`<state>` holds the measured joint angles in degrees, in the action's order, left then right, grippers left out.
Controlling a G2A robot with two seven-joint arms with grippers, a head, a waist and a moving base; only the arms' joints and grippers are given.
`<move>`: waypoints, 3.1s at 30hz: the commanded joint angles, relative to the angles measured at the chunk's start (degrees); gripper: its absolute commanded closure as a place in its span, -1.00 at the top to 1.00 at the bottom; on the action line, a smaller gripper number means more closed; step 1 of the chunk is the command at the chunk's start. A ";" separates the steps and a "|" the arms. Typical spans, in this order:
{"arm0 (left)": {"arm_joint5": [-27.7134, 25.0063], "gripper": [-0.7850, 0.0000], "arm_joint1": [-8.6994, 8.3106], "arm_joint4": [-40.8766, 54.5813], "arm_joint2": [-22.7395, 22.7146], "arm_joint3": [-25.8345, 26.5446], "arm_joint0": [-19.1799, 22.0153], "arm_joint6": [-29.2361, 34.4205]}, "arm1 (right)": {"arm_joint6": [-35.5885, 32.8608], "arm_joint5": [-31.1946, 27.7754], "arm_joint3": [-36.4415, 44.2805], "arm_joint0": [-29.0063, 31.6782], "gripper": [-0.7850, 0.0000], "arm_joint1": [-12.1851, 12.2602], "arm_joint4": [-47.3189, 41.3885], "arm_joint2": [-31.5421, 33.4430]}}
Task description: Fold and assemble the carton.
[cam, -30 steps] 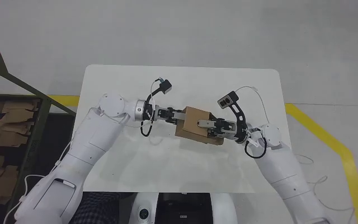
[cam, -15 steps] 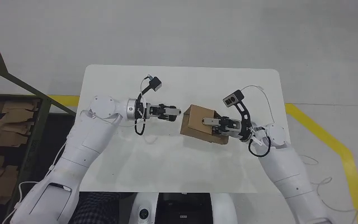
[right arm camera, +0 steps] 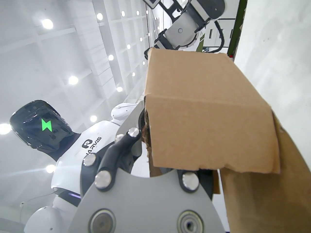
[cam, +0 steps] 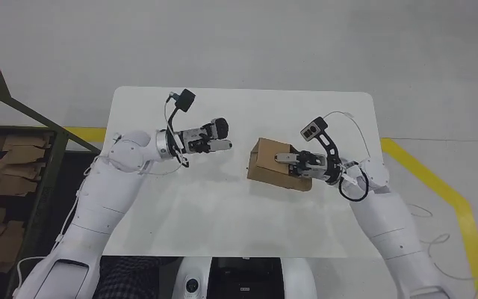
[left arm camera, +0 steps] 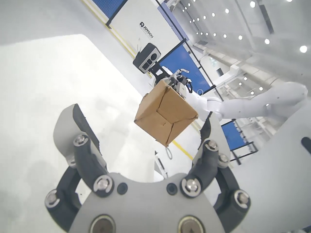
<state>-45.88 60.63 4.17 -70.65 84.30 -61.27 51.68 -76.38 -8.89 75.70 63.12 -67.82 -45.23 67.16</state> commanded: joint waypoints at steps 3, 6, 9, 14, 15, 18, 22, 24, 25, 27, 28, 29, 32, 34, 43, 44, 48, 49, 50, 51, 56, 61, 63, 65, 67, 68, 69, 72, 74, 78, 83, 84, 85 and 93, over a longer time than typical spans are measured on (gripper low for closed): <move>-6.01 1.00 0.14 -10.42 -0.52 2.54 -1.25 -6.35 | 0.04 2.72 -0.89 -0.88 -1.00 0.09 -0.27 0.13; -8.92 1.00 0.23 -16.36 -0.41 3.62 -1.81 -9.07 | 0.23 4.25 -1.27 -1.46 -1.00 0.14 0.33 -0.04; -10.69 1.00 0.27 -22.95 -0.48 4.69 -2.54 -11.54 | 1.30 4.26 -1.63 -2.01 -1.00 0.20 2.40 -0.34; -11.03 1.00 0.27 -23.86 -0.30 4.77 -2.70 -11.74 | 4.16 2.26 -1.37 -2.16 -1.00 0.27 6.08 -0.61; -11.03 1.00 0.27 -23.86 -0.30 4.77 -2.70 -11.74 | 4.16 2.26 -1.37 -2.16 -1.00 0.27 6.08 -0.61; -11.03 1.00 0.27 -23.86 -0.30 4.77 -2.70 -11.74 | 4.16 2.26 -1.37 -2.16 -1.00 0.27 6.08 -0.61; -11.03 1.00 0.27 -23.86 -0.30 4.77 -2.70 -11.74 | 4.16 2.26 -1.37 -2.16 -1.00 0.27 6.08 -0.61; -11.03 1.00 0.27 -23.86 -0.30 4.77 -2.70 -11.74 | 4.16 2.26 -1.37 -2.16 -1.00 0.27 6.08 -0.61; -11.03 1.00 0.27 -23.86 -0.30 4.77 -2.70 -11.74 | 4.16 2.26 -1.37 -2.16 -1.00 0.27 6.08 -0.61; -11.03 1.00 0.27 -23.86 -0.30 4.77 -2.70 -11.74 | 4.16 2.26 -1.37 -2.16 -1.00 0.27 6.08 -0.61; -10.50 1.00 0.29 -23.96 -0.34 4.91 -2.85 -12.33 | 4.16 2.26 -1.37 -2.16 -1.00 0.27 6.08 -0.61; -9.97 1.00 0.29 -24.59 -0.33 4.99 -2.98 -12.94 | 4.93 2.37 -1.14 -1.92 -1.00 0.26 6.20 -0.66; -12.12 1.00 0.29 -25.70 0.81 5.17 -2.62 -14.34 | 6.13 2.73 -0.03 -1.40 -1.00 0.29 6.71 -0.81; -12.12 1.00 0.10 -27.89 2.25 6.19 -1.83 -14.14 | 5.85 1.85 0.14 -1.58 -1.00 0.32 7.38 -0.87; -12.12 1.00 -1.51 -46.02 5.23 6.47 -0.95 -32.22 | 2.24 -0.83 -2.87 -3.68 -1.00 0.00 8.10 -2.71; -12.12 1.00 -1.73 -49.11 5.54 6.38 -1.00 -35.30 | 1.74 -1.03 -3.28 -3.91 -1.00 -0.03 8.08 -2.91; -12.12 1.00 -2.58 -60.99 7.57 5.56 -1.38 -49.55 | -0.32 -1.69 -4.93 -4.74 -1.00 -0.26 6.59 -3.58; -12.12 1.00 -2.81 -63.31 8.31 4.87 -1.43 -53.06 | -0.75 -1.81 -5.52 -5.02 -1.00 -0.31 6.14 -3.67; -12.12 1.00 -3.05 -65.55 9.07 4.03 -1.33 -56.13 | -1.04 -1.93 -6.12 -5.32 -1.00 -0.37 5.73 -3.73; -12.12 1.00 -3.29 -67.51 9.87 3.10 -1.12 -58.87 | -1.31 -2.06 -6.65 -5.63 -1.00 -0.42 5.50 -3.83; -12.12 1.00 -4.22 -74.80 13.89 -1.18 0.93 -69.24 | -2.33 -2.99 -8.41 -6.98 -1.00 -0.60 5.92 -4.42; -12.12 1.00 -4.66 -78.37 17.03 -4.06 3.46 -75.80 | -1.85 -4.63 -8.95 -7.54 -1.00 -0.80 7.82 -5.46; -12.12 1.00 -4.68 -79.32 18.18 -4.75 4.19 -77.31 | -1.34 -5.27 -8.89 -7.61 -1.00 -0.89 8.75 -5.98; -12.12 1.00 -4.65 -80.07 19.30 -5.32 4.87 -78.18 | -0.92 -5.59 -8.73 -7.63 -1.00 -0.98 9.48 -6.46; -12.12 1.00 -4.57 -80.22 20.45 -5.89 5.47 -78.50 | -0.63 -5.73 -8.58 -7.63 -1.00 -1.05 9.85 -6.82; -12.12 1.00 -4.52 -80.16 21.03 -6.22 5.79 -78.32 | -0.52 -5.81 -8.55 -7.64 -1.00 -1.07 10.02 -6.96; -12.12 1.00 -4.45 -79.96 21.61 -6.54 6.15 -77.99 | -0.41 -5.86 -8.54 -7.65 -1.00 -1.10 10.07 -7.07; -12.12 1.00 -4.13 -79.23 22.62 -7.40 7.12 -77.42 | -0.40 -5.95 -8.46 -7.65 -1.00 -1.21 10.13 -7.52; -12.11 1.00 -3.85 -78.73 23.03 -7.83 7.57 -77.07 | -0.57 -6.03 -8.28 -7.67 -1.00 -1.27 10.50 -7.93; -12.12 1.00 -3.24 -78.16 23.93 -8.08 8.03 -75.95 | -0.48 -6.10 -7.82 -7.72 -1.00 -1.33 11.37 -8.50; -12.12 1.00 -2.57 -76.71 24.75 -8.76 8.49 -74.35 | 0.42 -6.11 -7.07 -7.66 -1.00 -1.35 12.42 -8.88; -12.12 1.00 -2.49 -76.42 24.85 -8.85 8.54 -74.20 | 0.52 -6.11 -6.99 -7.63 -1.00 -1.36 12.44 -8.92; -12.12 1.00 -2.43 -76.14 24.91 -8.92 8.56 -74.09 | 0.58 -6.11 -6.95 -7.64 -1.00 -1.35 12.59 -8.93; -12.12 1.00 -2.51 -74.20 25.16 -9.10 8.47 -72.80 | 1.81 -6.36 -6.48 -7.54 -1.00 -1.27 13.64 -8.93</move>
<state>-58.00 58.15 -70.12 -45.48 75.17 -52.85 -21.32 -74.66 -15.25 69.15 55.58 -69.11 -31.71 58.24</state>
